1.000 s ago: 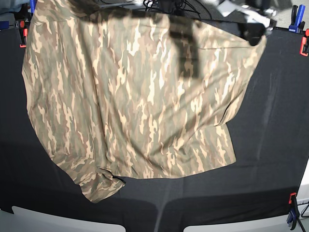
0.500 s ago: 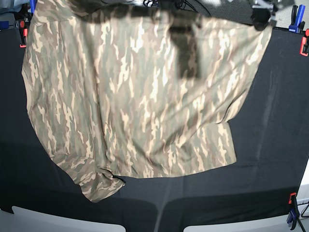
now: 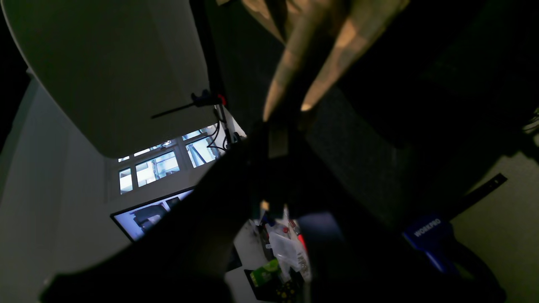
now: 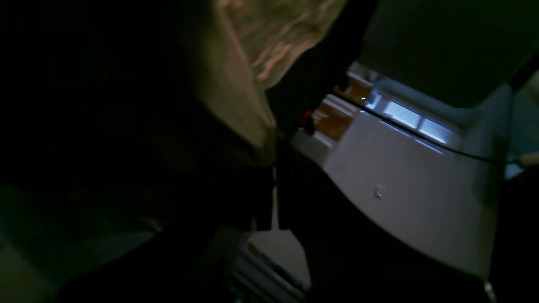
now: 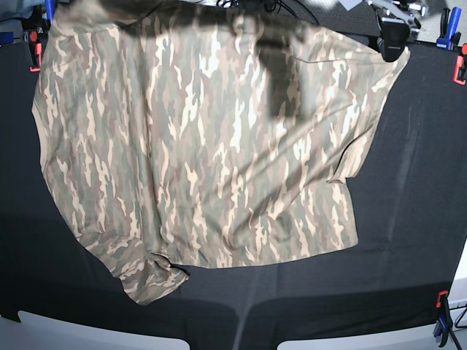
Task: Layout the t-shirt on the table in an organized manner, then fold the t-shirt properly
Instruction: 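Lift the shirt with both grippers and shake it out flat, then lower the shirt onto the table and open both grippers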
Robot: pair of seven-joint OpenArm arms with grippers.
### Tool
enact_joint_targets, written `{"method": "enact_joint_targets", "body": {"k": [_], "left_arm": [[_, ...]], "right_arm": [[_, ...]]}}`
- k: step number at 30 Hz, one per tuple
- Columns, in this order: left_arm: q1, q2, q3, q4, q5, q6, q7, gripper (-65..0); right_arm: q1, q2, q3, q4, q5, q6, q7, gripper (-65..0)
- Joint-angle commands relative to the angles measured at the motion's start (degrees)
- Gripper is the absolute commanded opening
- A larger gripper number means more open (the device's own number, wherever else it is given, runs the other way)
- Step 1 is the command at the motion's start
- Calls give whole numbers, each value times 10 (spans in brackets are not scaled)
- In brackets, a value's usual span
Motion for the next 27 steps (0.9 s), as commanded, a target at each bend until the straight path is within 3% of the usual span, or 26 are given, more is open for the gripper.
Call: {"method": "enact_joint_targets", "body": {"k": [1, 7, 12, 20, 27], "left_arm": [[3, -6, 0, 10, 17, 11, -2, -650], [-32, 2, 0, 11, 12, 11, -26, -650], [-101, 17, 0, 11, -61, 11, -45, -650], [-207, 34, 0, 10, -203, 10, -112, -650], [-276, 37, 0, 10, -268, 10, -145, -650]], "right_arm": [[5, 5, 5, 11, 1, -7, -5, -650], [59, 5, 85, 15, 125, -7, 50, -650], [95, 5, 198, 15, 249, -3, 123, -650], [189, 5, 301, 15, 483, 88, 220, -650], [273, 5, 301, 15, 591, 148, 260, -650]]}}
